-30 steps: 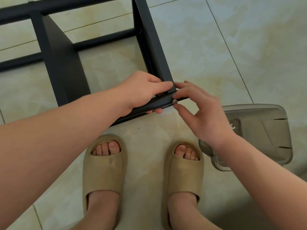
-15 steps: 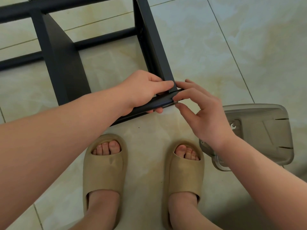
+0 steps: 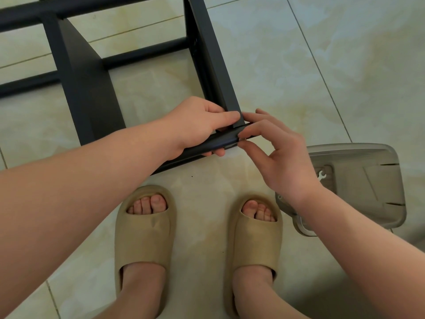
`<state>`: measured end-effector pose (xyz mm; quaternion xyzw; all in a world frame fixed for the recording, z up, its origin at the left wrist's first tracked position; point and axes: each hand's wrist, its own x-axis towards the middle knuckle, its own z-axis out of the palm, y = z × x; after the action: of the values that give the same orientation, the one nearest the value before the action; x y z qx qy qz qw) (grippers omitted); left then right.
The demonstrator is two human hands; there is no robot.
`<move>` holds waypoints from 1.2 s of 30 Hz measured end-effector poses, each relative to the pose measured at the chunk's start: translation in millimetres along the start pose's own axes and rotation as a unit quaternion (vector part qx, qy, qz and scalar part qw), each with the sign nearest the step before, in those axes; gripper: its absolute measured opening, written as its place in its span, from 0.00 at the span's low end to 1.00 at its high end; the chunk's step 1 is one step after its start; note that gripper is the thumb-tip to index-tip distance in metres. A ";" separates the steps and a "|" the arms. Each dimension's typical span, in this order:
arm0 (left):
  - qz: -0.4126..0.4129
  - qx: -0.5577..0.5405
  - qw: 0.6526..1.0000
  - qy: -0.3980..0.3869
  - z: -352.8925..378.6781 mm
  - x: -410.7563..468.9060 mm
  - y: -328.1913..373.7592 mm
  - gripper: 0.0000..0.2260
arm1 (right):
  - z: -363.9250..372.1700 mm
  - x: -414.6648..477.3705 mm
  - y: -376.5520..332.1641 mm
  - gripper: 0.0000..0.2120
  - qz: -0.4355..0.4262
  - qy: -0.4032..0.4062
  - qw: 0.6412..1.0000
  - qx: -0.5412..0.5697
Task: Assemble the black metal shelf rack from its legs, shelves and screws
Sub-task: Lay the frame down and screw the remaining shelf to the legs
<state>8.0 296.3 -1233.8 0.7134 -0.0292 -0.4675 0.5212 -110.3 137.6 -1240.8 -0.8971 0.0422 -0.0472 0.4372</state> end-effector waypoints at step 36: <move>-0.005 -0.003 1.000 0.002 -0.2 0.5 1.2 0.11 | -17.0 20.9 -9.7 0.08 0.047 -0.067 0.996 -0.044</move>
<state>9.0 295.6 -1233.2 0.7129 -0.0234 -0.4693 0.5206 -91.3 127.8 -1221.8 -0.9136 0.0569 0.0354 0.4011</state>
